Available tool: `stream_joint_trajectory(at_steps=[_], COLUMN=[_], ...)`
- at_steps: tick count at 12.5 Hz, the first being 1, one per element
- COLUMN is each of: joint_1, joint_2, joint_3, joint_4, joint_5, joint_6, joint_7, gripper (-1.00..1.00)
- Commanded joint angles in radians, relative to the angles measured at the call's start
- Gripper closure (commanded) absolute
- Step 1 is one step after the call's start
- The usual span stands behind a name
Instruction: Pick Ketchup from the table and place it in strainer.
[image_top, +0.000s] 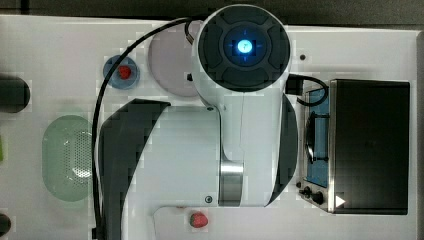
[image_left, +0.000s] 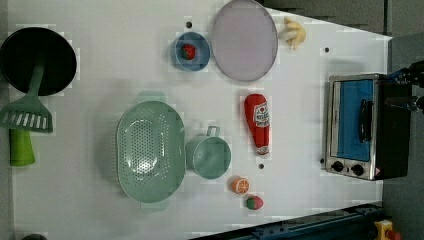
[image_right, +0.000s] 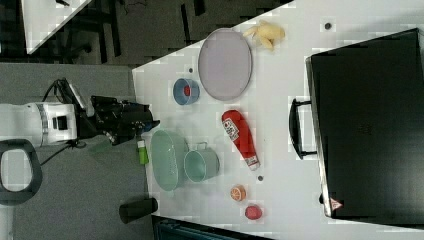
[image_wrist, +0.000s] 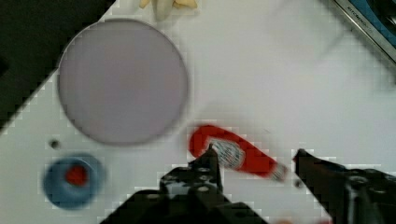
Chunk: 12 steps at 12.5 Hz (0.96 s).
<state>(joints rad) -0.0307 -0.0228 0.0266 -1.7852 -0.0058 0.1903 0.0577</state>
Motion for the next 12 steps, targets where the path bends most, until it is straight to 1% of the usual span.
stream_joint_trajectory(at_steps=[1, 3, 5, 7, 9, 12], joint_1=[-0.100, -0.099, -0.096, -0.093, -0.092, -0.092], joint_2=[-0.214, -0.211, -0.193, -0.159, -0.113, -0.044], joint_3=[0.055, 0.056, 0.064, 0.082, 0.102, 0.134], joint_4=[-0.115, -0.133, -0.164, -0.199, -0.239, -0.311], joint_5=[0.032, 0.032, 0.033, 0.034, 0.034, 0.031], joint_6=[-0.133, -0.132, -0.119, -0.065, 0.015, 0.169], joint_7=[-0.069, -0.070, -0.105, -0.217, -0.379, -0.691], gripper=[-0.59, -0.99, -1.00, -1.00, -1.00, -1.00])
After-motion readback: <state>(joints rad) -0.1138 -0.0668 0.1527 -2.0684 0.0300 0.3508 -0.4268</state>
